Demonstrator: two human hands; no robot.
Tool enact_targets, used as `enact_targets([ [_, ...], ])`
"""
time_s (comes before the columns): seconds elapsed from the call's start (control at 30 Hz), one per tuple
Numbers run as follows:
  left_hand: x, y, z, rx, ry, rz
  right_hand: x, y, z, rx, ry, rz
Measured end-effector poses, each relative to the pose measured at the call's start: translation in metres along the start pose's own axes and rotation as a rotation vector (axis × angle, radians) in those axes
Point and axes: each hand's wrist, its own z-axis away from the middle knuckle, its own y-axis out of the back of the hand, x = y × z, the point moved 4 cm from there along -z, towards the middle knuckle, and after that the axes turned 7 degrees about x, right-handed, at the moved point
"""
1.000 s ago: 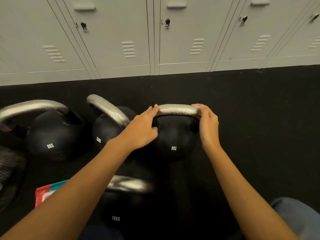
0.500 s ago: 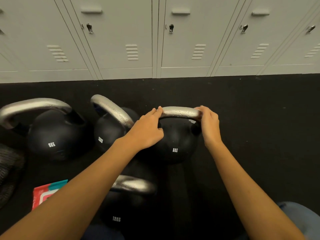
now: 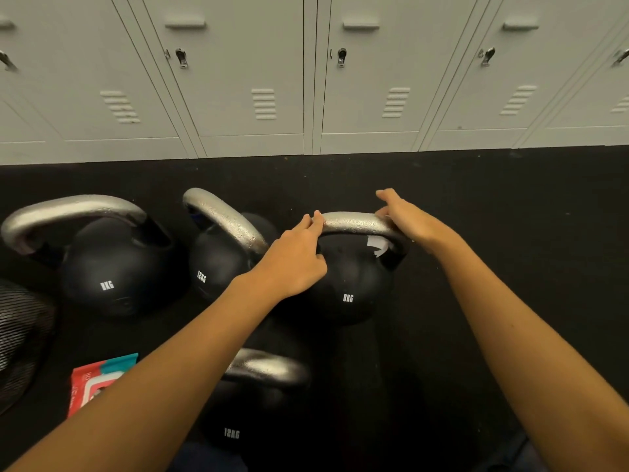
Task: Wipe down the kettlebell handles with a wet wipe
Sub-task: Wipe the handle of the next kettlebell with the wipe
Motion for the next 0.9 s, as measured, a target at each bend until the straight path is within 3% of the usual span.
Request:
enact_targets([
  [0.3,0.001,0.001,0.001,-0.006,0.003,-0.011,0.026,0.010,0.003,0.057,-0.013,-0.117],
  [0.43,0.001,0.002,0.001,-0.006,0.001,-0.024,0.007,0.005,0.016,0.178,0.141,-0.129],
  [0.6,0.000,0.000,-0.001,0.001,-0.007,-0.036,0.024,-0.009,0.052,0.390,0.298,-0.386],
  [0.77,-0.002,-0.011,0.003,0.044,-0.005,0.002,0.052,-0.017,0.058,0.578,0.249,-0.620],
  [0.9,-0.002,-0.020,0.005,0.136,0.019,-0.037,0.037,-0.016,0.043,0.604,0.258,-0.504],
])
